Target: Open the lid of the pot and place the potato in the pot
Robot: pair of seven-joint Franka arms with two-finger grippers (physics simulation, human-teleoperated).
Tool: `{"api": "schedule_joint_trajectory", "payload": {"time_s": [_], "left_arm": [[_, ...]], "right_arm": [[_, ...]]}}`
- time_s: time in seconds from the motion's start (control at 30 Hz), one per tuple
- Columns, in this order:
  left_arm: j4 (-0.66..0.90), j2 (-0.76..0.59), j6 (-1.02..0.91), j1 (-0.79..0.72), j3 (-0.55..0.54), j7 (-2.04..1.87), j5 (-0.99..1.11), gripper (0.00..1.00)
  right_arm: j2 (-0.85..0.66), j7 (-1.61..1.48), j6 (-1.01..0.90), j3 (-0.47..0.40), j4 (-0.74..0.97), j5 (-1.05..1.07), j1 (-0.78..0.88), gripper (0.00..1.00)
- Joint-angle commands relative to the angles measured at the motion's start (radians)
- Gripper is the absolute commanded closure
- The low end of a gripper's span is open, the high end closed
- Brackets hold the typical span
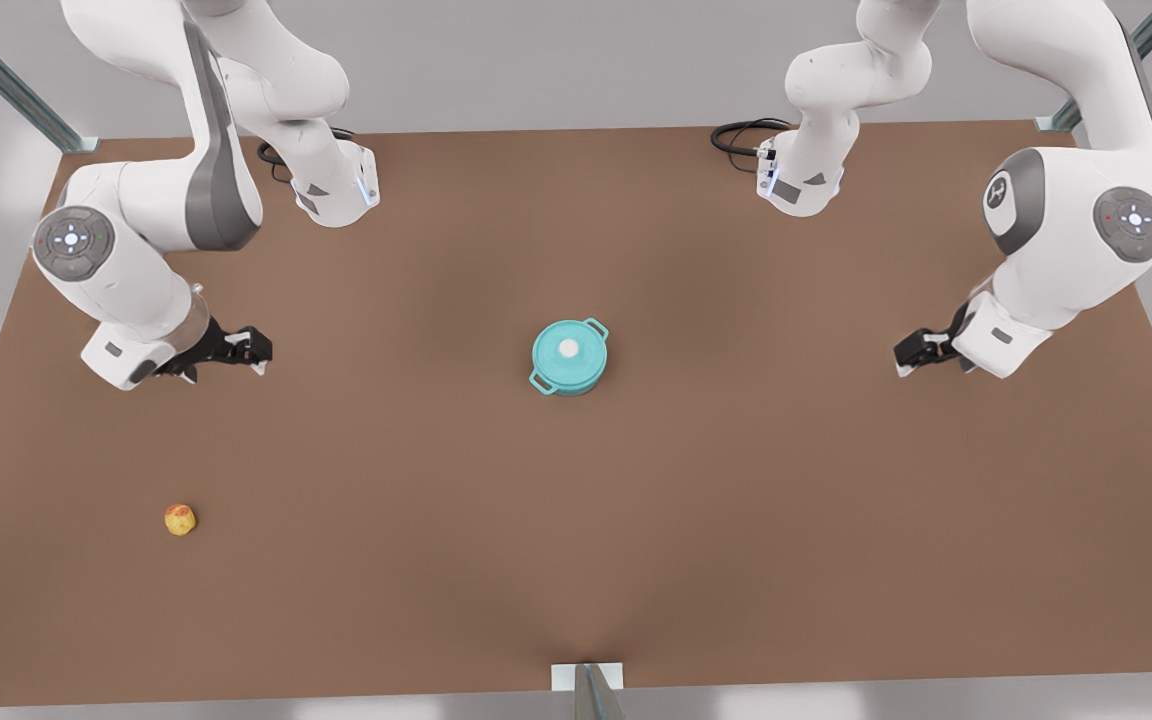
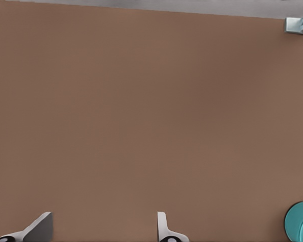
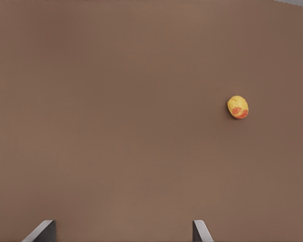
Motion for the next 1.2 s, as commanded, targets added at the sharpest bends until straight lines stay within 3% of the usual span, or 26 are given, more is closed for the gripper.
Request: {"api": "schedule_joint_trajectory", "payload": {"time_s": [0.0,0.1,0.17,0.33,0.4,0.47,0.53,0.67,0.9,1.17], "left_arm": [[0.0,-0.001,0.037,-0.005,-0.002,-0.035,0.0,0.0],[-0.007,0.011,0.039,-0.027,-0.021,-0.045,-0.083,0.0],[0.016,0.019,0.039,-0.077,-0.168,-0.163,-0.069,0.0],[0.067,0.183,0.047,-0.612,-0.186,-0.78,0.065,0.0],[0.095,0.252,0.071,-0.695,-0.186,-0.909,0.08,0.0],[0.139,0.347,0.106,-0.741,-0.186,-0.992,0.149,0.0],[0.139,0.424,0.125,-0.754,-0.179,-1.041,0.258,0.0],[0.092,0.488,0.263,-0.672,-0.174,-0.978,0.269,0.0],[-0.062,0.492,0.521,-0.676,-0.174,-1.055,0.285,0.0],[-0.036,0.564,0.579,-0.718,-0.174,-1.101,0.353,0.0]], "right_arm": [[0.0,-0.009,0.051,-0.001,0.001,-0.002,-0.082,0.0],[0.0,-0.007,0.035,-0.006,0.006,-0.002,-0.085,0.0],[0.0,-0.007,0.028,-0.008,0.006,-0.002,-0.087,0.0],[0.021,-0.015,0.021,-0.014,0.038,-0.004,-0.123,0.0],[0.031,-0.03,0.015,-0.012,0.064,-0.002,-0.125,0.0],[0.112,-0.166,-0.054,-0.015,0.194,-0.001,-0.13,0.0],[0.132,-0.364,-0.074,-0.02,0.225,0.004,-0.163,0.0],[0.248,-0.394,-0.042,-0.008,0.28,-0.001,-0.091,0.0],[0.365,-0.618,0.308,-0.02,0.268,-0.099,-0.133,0.0],[0.44,-0.625,0.545,-0.058,0.187,-0.105,-0.16,0.0]]}}
